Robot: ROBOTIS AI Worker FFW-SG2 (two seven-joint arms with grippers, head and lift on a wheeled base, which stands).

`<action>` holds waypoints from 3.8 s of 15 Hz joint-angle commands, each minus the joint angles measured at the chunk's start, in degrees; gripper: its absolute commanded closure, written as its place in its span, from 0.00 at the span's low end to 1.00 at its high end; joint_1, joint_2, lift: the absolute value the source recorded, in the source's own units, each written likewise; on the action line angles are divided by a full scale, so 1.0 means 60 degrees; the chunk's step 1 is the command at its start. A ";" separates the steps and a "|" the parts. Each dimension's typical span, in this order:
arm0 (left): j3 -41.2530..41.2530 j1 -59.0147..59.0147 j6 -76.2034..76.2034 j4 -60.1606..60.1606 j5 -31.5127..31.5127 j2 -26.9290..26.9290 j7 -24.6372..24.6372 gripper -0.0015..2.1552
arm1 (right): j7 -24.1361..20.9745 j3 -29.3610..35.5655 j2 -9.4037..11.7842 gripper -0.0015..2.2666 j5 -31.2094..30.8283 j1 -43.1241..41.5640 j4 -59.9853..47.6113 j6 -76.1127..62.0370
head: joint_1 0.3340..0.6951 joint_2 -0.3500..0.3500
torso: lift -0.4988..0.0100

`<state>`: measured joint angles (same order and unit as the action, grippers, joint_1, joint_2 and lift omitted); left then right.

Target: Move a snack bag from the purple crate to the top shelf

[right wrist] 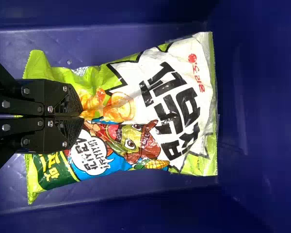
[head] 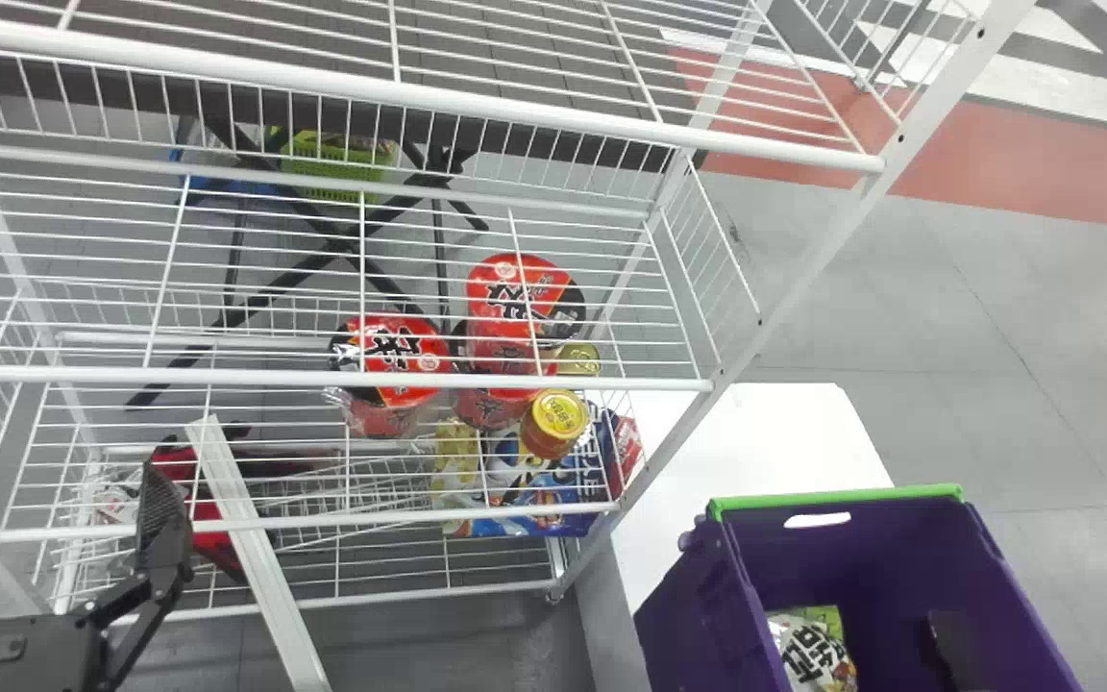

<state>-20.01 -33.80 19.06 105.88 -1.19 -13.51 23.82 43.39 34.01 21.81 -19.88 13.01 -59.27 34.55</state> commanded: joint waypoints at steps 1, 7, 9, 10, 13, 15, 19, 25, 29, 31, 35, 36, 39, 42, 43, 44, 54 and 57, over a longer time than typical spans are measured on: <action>-0.0034 -0.0020 -0.0065 0.0063 0.0007 -0.0004 0.0028 0.03 | -0.0039 -0.0014 -0.0017 0.76 0.0002 0.0014 -0.0024 -0.0139 | 1.00 0.00 | 0.34; -0.0049 -0.0093 -0.0095 0.0122 0.0037 -0.0004 0.0028 0.03 | -0.0127 -0.0102 -0.0061 0.76 0.0002 0.0014 -0.0053 -0.0285 | 1.00 0.00 | 0.38; -0.0034 -0.0108 -0.0065 0.0151 0.0037 -0.0004 0.0028 0.03 | -0.0127 -0.0102 -0.0076 0.76 0.0002 0.0058 -0.0053 -0.0315 | 1.00 0.00 | 0.40; -0.0034 -0.0108 -0.0095 0.0165 0.0037 -0.0004 0.0028 0.03 | -0.0156 -0.0102 -0.0076 0.76 0.0002 0.0102 -0.0053 -0.0432 | 1.00 0.00 | 0.41; -0.0034 -0.0108 -0.0036 0.0107 0.0037 0.0011 0.0028 0.03 | -0.0156 -0.0058 -0.0134 0.76 0.0002 0.0131 -0.0082 -0.0491 | 1.00 0.00 | 0.43; -0.0049 -0.0108 -0.0036 0.0107 0.0037 0.0011 0.0028 0.03 | -0.0156 -0.0058 -0.0164 0.76 0.0002 0.0145 -0.0126 -0.0549 | 1.00 0.00 | 0.45; -0.0078 -0.0108 -0.0036 0.0122 0.0037 0.0011 0.0043 0.03 | -0.0171 -0.0043 -0.0266 0.76 0.0002 0.0248 -0.0273 -0.0666 | 1.00 0.00 | 0.48; -0.0078 -0.0123 -0.0036 0.0165 0.0037 0.0011 0.0028 0.03 | -0.0229 0.0015 -0.0266 0.76 0.0002 0.0351 -0.0287 -0.0637 | 1.00 0.00 | 0.52; -0.0092 -0.0108 -0.0065 0.0151 0.0037 0.0011 0.0028 0.03 | -0.0229 0.0015 -0.0281 0.76 0.0002 0.0365 -0.0287 -0.0578 | 1.00 0.00 | 0.56; -0.0107 -0.0108 -0.0065 0.0122 0.0037 0.0011 0.0014 0.03 | -0.0229 0.0015 -0.0281 0.76 0.0002 0.0380 -0.0287 -0.0608 | 1.00 0.00 | 0.57; -0.0180 -0.0108 -0.0153 0.0136 0.0110 0.0011 0.0014 0.03 | -0.0229 0.0015 -0.0281 0.76 0.0002 0.0394 -0.0287 -0.0608 | 1.00 0.00 | 0.60; -0.0210 -0.0108 -0.0212 0.0136 0.0125 -0.0004 0.0014 0.03 | -0.0229 0.0015 -0.0281 0.76 0.0002 0.0394 -0.0287 -0.0637 | 1.00 0.00 | 0.61; -0.0254 -0.0108 -0.0271 0.0180 0.0154 -0.0004 -0.0016 0.03 | -0.0200 0.0133 -0.0266 0.76 0.0002 0.0424 -0.0331 -0.0637 | 1.00 0.00 | 0.63; -0.0268 -0.0137 -0.0358 0.0253 0.0198 -0.0033 -0.0001 0.03 | -0.0156 0.0264 -0.0252 0.76 0.0002 0.0424 -0.0346 -0.0637 | 1.00 0.00 | 0.66; -0.0268 -0.0152 -0.0358 0.0297 0.0198 -0.0033 -0.0001 0.03 | -0.0156 0.0264 -0.0237 0.76 0.0002 0.0424 -0.0346 -0.0637 | 1.00 0.00 | 0.66; -0.0268 -0.0152 -0.0358 0.0312 0.0198 -0.0047 -0.0001 0.03 | -0.0156 0.0264 -0.0237 0.76 0.0002 0.0424 -0.0346 -0.0608 | 1.00 0.00 | 0.67; -0.0254 -0.0137 -0.0388 0.0224 0.0198 -0.0004 -0.0001 0.03 | -0.0141 0.0264 -0.0237 0.76 0.0002 0.0468 -0.0346 -0.0608 | 1.00 0.00 | 0.75; -0.0254 -0.0137 -0.0358 0.0209 0.0198 -0.0004 -0.0001 0.03 | -0.0141 0.0264 -0.0237 0.76 0.0002 0.0512 -0.0346 -0.0608 | 1.00 0.00 | 0.77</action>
<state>-21.54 -34.63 16.86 107.19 0.00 -13.54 23.81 42.54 35.60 20.39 -19.86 15.98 -61.35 30.90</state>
